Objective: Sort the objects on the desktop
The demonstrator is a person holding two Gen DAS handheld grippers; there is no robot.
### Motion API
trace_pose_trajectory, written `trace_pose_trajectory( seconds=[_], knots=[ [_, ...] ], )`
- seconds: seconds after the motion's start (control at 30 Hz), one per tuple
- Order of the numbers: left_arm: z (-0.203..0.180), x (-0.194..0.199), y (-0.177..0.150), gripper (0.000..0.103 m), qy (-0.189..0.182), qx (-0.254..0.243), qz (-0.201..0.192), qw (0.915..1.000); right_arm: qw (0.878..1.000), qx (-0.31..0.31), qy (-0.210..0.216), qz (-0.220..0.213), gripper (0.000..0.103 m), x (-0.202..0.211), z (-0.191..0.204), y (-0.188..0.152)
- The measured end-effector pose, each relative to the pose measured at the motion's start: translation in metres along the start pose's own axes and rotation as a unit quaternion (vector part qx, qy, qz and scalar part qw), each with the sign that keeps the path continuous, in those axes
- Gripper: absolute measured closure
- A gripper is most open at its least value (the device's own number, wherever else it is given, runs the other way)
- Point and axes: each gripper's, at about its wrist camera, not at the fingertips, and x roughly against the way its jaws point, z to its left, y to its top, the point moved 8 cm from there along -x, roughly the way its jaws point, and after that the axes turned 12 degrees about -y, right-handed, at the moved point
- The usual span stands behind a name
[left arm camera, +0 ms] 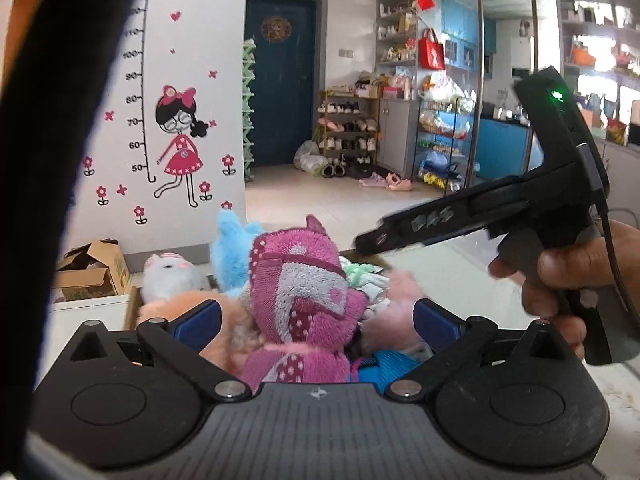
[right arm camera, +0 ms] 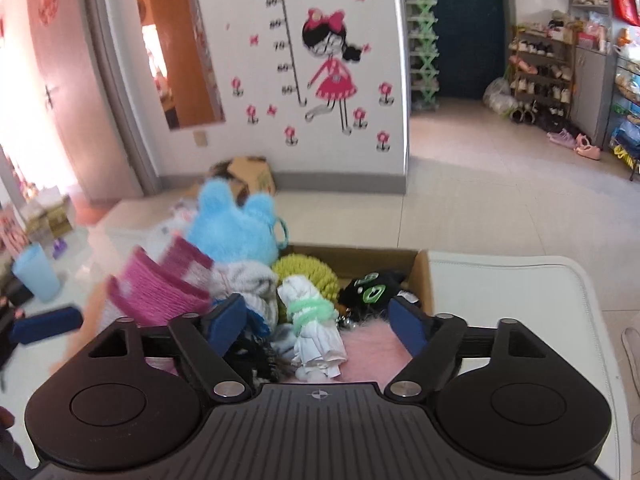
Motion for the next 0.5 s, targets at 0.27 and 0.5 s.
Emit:
trace_pose_trajectory(
  seconds=[0.27,0.5],
  knots=[
    [0.002,0.076,-0.041,0.001,0.008,0.079,-0.009,0.9968,0.995,-0.056,0.0,-0.077,0.0,0.123,-0.006,-0.057],
    [-0.009,0.115,-0.081,0.001,0.111,0.036,0.03,0.9928,0.996,0.022,-0.025,-0.08,0.0,0.177,0.038,-0.143]
  ],
)
